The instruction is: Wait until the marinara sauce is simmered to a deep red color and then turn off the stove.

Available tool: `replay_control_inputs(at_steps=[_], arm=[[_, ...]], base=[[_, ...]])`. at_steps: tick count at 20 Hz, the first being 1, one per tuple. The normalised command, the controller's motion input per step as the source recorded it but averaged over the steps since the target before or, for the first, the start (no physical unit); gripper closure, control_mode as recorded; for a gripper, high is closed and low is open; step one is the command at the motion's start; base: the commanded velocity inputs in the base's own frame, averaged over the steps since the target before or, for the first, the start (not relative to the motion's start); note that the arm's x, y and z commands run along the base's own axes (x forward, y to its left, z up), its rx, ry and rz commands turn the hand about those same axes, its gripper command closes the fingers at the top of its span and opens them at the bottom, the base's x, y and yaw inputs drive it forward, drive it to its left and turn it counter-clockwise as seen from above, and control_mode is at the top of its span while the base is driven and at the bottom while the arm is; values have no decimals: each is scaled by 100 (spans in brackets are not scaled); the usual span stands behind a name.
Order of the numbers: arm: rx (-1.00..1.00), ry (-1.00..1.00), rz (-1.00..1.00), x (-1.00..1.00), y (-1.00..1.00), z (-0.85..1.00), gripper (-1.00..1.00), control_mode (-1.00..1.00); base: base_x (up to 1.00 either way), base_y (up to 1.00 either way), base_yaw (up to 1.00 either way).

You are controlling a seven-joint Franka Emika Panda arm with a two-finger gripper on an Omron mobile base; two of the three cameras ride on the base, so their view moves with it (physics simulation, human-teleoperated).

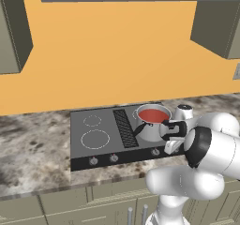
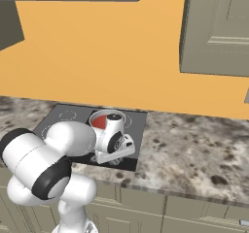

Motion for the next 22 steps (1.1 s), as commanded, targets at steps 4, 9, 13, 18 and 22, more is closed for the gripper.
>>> replay_control_inputs(at_steps=[4,9,13,18,22], arm=[[0,0,0,0,0,0,100,-100],[0,0,0,0,0,0,100,-100],[0,0,0,0,0,0,100,-100],[0,0,0,0,0,0,100,-100],[0,0,0,0,0,0,100,-100]], base=[[0,0,0],[0,0,0],[0,0,0],[0,0,0],[0,0,0]])
